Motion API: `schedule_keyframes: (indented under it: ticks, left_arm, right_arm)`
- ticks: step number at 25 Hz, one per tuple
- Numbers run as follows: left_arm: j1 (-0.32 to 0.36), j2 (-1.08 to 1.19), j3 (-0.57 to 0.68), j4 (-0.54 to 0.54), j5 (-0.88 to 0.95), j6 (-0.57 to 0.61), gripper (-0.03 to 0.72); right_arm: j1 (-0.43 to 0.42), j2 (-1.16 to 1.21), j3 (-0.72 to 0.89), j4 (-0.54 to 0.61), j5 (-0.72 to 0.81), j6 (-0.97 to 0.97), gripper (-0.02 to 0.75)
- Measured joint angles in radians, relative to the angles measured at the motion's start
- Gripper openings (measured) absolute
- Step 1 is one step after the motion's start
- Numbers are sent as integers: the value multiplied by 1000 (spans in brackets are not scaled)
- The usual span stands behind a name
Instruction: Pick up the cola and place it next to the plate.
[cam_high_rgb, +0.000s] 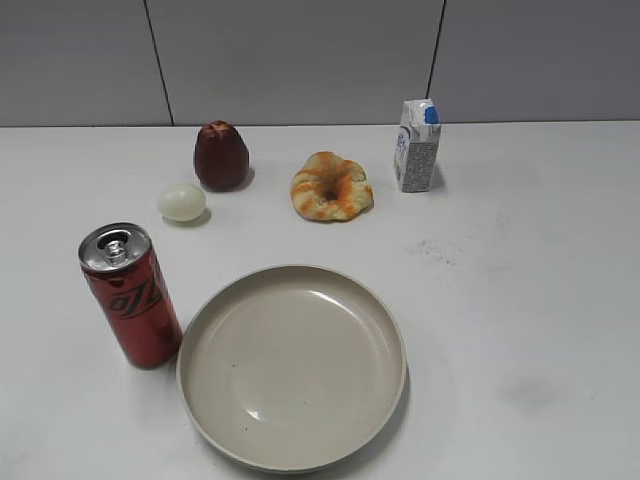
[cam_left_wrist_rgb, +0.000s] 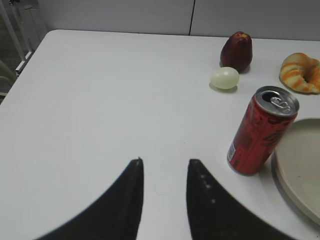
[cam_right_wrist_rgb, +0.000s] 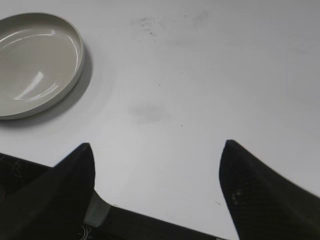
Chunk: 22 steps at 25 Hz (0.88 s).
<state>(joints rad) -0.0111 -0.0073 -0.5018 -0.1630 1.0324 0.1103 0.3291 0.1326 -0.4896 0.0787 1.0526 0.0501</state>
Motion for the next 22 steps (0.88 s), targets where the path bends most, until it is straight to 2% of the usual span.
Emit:
schedule_keyframes:
  ticks: [15, 17, 22]
  left_arm:
    - [0, 0, 0, 0, 0, 0, 237]
    - [0, 0, 0, 0, 0, 0, 237]
    - [0, 0, 0, 0, 0, 0, 237]
  right_arm:
    - [-6, -11, 0, 7, -1, -6, 585]
    - [-29, -30, 0, 7, -2, -6, 585]
    - [-157, -110, 0, 7, -3, -6, 585]
